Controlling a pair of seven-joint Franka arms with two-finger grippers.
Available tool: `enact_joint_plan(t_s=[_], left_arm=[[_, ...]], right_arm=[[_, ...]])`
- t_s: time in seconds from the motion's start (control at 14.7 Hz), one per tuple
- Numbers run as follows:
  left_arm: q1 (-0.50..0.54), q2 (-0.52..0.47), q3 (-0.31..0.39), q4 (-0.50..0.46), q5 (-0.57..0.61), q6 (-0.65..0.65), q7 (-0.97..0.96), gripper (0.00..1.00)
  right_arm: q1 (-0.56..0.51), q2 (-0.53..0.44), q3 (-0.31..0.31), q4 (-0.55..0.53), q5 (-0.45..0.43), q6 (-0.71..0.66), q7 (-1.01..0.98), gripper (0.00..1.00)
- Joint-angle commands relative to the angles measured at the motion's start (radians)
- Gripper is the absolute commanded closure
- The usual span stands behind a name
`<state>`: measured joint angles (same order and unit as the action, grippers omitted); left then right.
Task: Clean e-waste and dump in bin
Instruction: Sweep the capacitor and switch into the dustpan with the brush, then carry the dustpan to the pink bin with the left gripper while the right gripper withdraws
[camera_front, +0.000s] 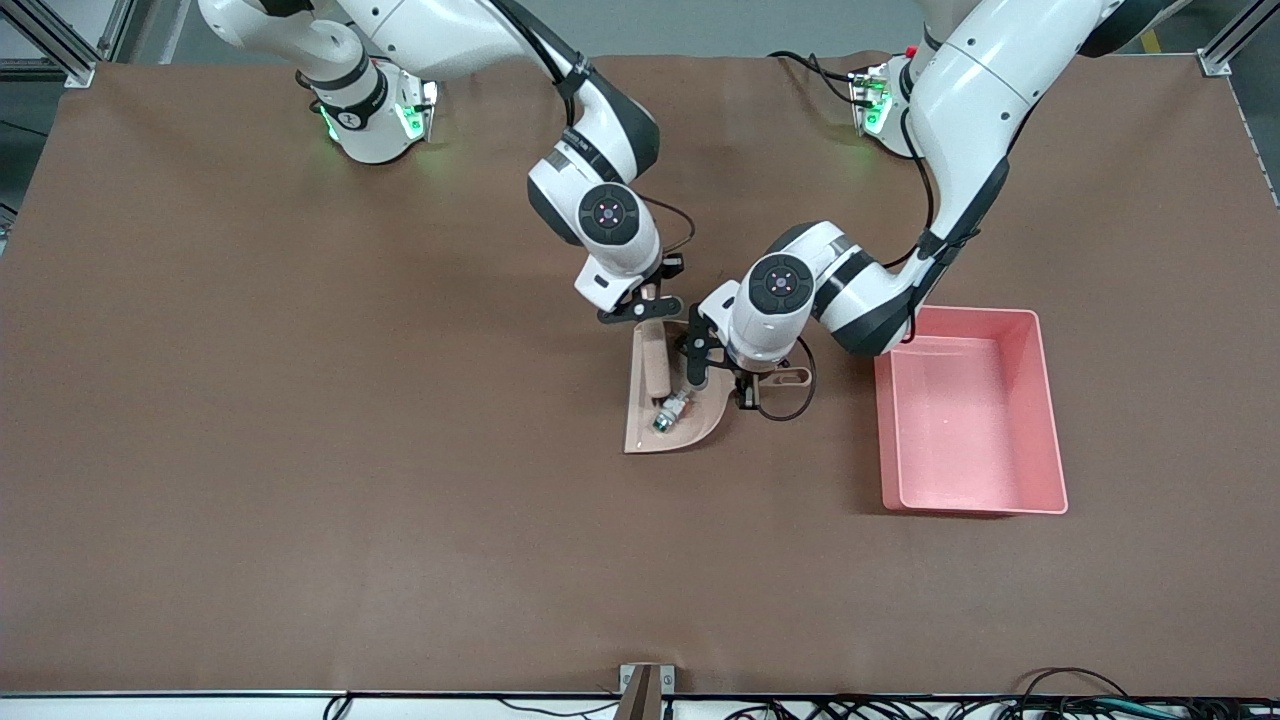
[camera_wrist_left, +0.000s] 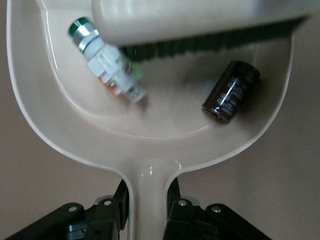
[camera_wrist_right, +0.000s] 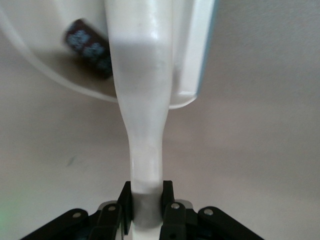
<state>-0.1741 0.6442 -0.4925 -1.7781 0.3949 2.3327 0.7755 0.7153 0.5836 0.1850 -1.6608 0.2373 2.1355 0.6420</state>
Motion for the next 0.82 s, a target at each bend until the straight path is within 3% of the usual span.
enact_joint_plan(t_s=[0.0,0.41,0.55,0.75], left_arm=[[0.007,0.023,0.000,0.032,0.027,-0.007,-0.010,0.99],[0.025,0.040,-0.011,0.035,-0.008,0.099,-0.007,1.00],[0.028,0.031,-0.020,0.039,-0.066,0.100,0.016,1.00],[0.041,0.029,-0.035,0.080,-0.151,0.100,0.097,1.00]], right_arm=[[-0.010,-0.001,-0.001,0.046,0.028,-0.074,-0.002,1.00],[-0.149,-0.097,-0.010,0.017,0.028,-0.250,-0.065,1.00],[-0.191,-0.165,-0.013,-0.057,0.017,-0.252,0.060,1.00],[-0.302,-0.272,-0.018,-0.222,0.026,-0.221,0.082,1.00]])
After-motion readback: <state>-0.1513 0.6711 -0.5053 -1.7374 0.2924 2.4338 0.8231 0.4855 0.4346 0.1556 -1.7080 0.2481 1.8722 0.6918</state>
